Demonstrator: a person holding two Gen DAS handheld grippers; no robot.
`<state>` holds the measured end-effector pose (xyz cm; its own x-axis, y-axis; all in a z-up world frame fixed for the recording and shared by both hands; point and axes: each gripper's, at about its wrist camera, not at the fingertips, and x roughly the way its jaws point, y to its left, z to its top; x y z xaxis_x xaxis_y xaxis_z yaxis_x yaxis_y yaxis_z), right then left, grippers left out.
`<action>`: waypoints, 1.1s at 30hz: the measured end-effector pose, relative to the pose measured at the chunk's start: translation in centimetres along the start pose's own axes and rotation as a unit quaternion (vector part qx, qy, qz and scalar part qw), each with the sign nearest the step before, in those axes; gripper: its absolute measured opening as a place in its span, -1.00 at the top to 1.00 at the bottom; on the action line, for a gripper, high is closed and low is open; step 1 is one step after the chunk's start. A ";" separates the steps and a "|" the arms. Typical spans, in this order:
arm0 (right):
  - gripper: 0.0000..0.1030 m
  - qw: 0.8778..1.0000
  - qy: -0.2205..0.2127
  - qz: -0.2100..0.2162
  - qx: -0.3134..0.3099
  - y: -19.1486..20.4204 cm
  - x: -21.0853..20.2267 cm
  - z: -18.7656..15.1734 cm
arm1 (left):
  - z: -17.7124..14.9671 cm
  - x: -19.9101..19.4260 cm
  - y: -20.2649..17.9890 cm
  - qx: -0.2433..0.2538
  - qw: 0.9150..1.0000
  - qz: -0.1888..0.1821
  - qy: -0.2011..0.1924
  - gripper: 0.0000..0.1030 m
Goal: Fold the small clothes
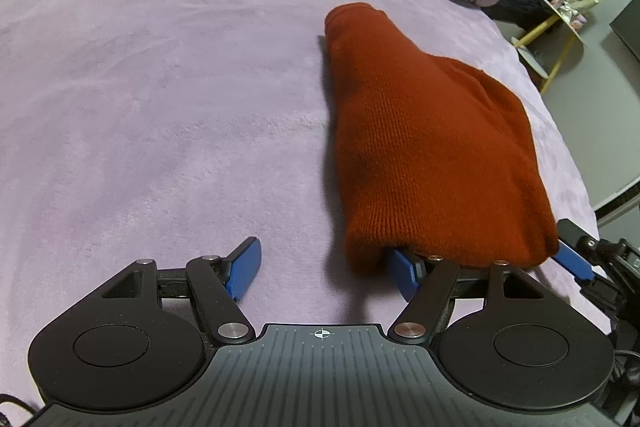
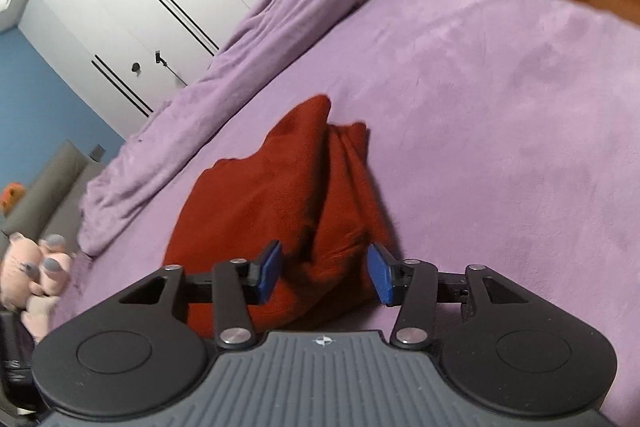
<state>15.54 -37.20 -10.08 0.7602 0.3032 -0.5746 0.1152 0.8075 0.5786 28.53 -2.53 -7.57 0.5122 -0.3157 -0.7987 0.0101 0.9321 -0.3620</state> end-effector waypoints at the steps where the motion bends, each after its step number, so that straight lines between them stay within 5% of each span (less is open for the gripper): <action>1: 0.07 1.000 0.012 0.002 0.011 -0.1 0.1 -0.2 | 0.0 0.1 0.0 -0.001 1.000 -0.001 0.001 -0.43; 4: -0.11 1.000 0.007 0.007 0.004 0.4 0.1 -0.7 | 0.1 0.0 0.0 0.000 1.000 0.001 0.001 -0.43; 8: -0.04 1.000 0.009 -0.001 0.009 0.6 1.5 -0.6 | 0.1 0.1 -0.2 0.000 1.000 0.004 0.003 -0.43; 10: 0.54 1.000 -0.005 -0.012 -0.012 1.4 2.0 -0.4 | 0.0 0.2 -0.4 0.002 1.000 0.007 0.003 -0.43; 13: 0.66 0.996 -0.021 -0.057 -0.071 3.6 2.0 -0.2 | 0.0 0.2 -0.7 0.009 1.000 0.010 0.003 -0.43; 17: 0.67 0.990 -0.066 0.100 0.068 0.3 -0.3 0.1 | -0.1 -0.6 -1.2 0.030 0.999 0.032 -0.023 -0.43; 18: 0.66 0.989 -0.067 0.100 0.091 -0.7 -0.3 0.1 | -0.2 -0.8 -1.3 0.035 0.998 0.037 -0.027 -0.44; 20: 0.63 0.997 -0.034 -0.011 0.066 -1.4 0.9 -0.1 | -0.2 -0.8 -1.3 0.036 0.999 0.031 -0.023 -0.46; 21: 0.47 0.997 -0.017 -0.057 0.040 -1.3 1.6 -0.3 | -0.2 -0.6 -1.1 0.034 0.999 0.025 -0.017 -0.46; 26: 0.25 0.991 -0.055 -0.116 -0.026 0.4 -1.0 0.5 | -0.3 -1.7 -0.3 0.054 0.998 0.030 -0.007 -0.44; 29: 0.25 0.993 -0.067 -0.092 -0.039 1.7 -1.3 2.2 | 1.1 -3.4 0.7 0.040 0.997 0.050 -0.038 -0.44; 33: 0.37 0.995 -0.005 -0.033 -0.091 6.4 2.8 4.2 | 4.1 -3.2 -0.6 0.014 0.998 0.019 -0.054 -0.46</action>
<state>21.09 -33.28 -5.56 0.7619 0.2425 -0.6006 0.0471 0.9041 0.4248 30.36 -1.36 -2.80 0.6019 -0.2605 -0.7549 0.0117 0.9481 -0.3178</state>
